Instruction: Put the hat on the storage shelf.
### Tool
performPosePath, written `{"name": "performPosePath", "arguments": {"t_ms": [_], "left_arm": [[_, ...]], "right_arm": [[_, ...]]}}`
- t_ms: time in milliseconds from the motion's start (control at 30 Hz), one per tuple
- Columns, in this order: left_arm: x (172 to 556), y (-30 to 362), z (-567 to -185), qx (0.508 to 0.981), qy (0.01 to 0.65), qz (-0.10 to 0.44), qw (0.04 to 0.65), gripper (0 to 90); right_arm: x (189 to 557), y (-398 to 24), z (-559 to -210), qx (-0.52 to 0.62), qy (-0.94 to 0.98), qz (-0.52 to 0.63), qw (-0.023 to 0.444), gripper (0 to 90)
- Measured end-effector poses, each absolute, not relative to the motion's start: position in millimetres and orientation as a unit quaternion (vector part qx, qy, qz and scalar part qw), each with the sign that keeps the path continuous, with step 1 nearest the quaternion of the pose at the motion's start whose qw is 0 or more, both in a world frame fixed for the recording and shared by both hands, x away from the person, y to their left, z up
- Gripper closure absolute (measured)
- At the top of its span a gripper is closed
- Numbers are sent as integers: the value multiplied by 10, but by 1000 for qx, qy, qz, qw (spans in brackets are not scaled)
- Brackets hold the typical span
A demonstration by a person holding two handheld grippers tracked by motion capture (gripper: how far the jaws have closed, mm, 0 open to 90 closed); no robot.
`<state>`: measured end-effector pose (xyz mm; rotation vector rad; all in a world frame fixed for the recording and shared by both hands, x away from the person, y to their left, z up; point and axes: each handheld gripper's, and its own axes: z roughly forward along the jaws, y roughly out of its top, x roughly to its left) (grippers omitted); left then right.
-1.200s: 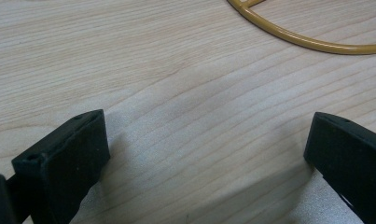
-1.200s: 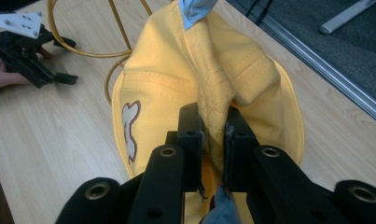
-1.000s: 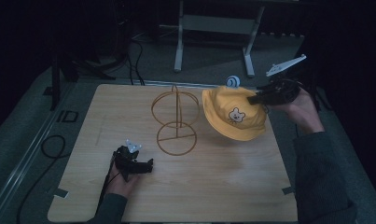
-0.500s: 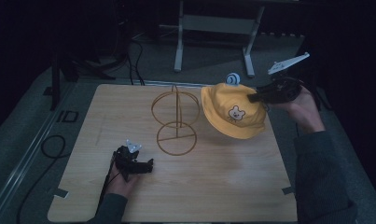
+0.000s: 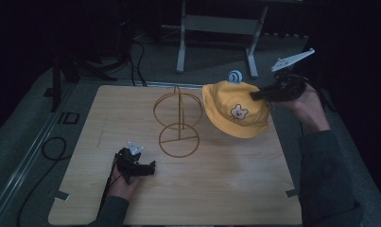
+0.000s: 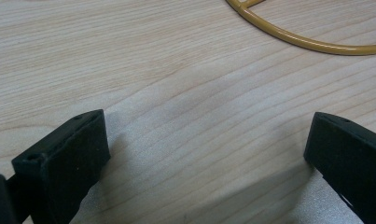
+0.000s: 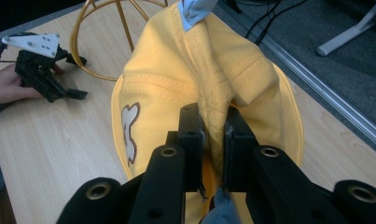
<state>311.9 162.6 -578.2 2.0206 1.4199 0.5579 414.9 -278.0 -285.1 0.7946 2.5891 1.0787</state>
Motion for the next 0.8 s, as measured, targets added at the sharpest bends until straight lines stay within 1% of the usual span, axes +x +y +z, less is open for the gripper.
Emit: {"name": "performPosePath", "arguments": {"t_ms": [800], "left_arm": [[3119, 1624, -5782, 762, 535, 210, 299, 0]], "right_arm": [[4187, -2534, -2650, 243, 879, 395, 113, 812]]}}
